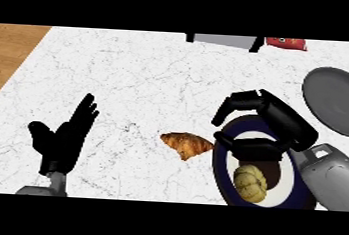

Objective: Pick the croissant from the plate and place it in the pan

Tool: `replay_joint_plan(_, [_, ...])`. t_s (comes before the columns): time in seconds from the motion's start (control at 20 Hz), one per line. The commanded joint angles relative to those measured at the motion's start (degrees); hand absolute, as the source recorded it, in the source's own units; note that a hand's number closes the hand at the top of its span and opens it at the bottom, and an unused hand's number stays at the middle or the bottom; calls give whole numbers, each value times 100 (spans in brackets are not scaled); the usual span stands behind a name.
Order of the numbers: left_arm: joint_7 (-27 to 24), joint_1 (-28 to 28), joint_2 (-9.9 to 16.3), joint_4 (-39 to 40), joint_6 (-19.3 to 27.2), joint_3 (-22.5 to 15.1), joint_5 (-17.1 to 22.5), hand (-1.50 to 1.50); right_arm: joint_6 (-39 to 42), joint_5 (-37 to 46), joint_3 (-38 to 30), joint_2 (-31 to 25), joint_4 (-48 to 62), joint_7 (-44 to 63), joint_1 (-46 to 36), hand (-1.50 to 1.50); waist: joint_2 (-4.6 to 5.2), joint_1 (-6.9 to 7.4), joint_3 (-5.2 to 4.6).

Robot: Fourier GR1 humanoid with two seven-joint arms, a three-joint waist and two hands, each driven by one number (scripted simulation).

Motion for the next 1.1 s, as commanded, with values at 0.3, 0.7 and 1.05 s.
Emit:
replay_joint_plan(0.3, [-23, 473, -503, 401, 465, 403, 377, 0, -1622, 3826, 1983, -349, -811, -2408, 745, -150, 23, -767, 79])
replay_joint_plan(0.7, [-352, 314, -656, 823, 461, 495, 344, 0, -2187, 6417, 2895, 975, -875, -377, 1032, -150, 36, -812, 55])
replay_joint_plan(1.05, [-307, 559, -363, 613, 164, 644, 510, 0, -422, 8336, 3398, 1753, -213, 1406, 389, -150, -15, -791, 41])
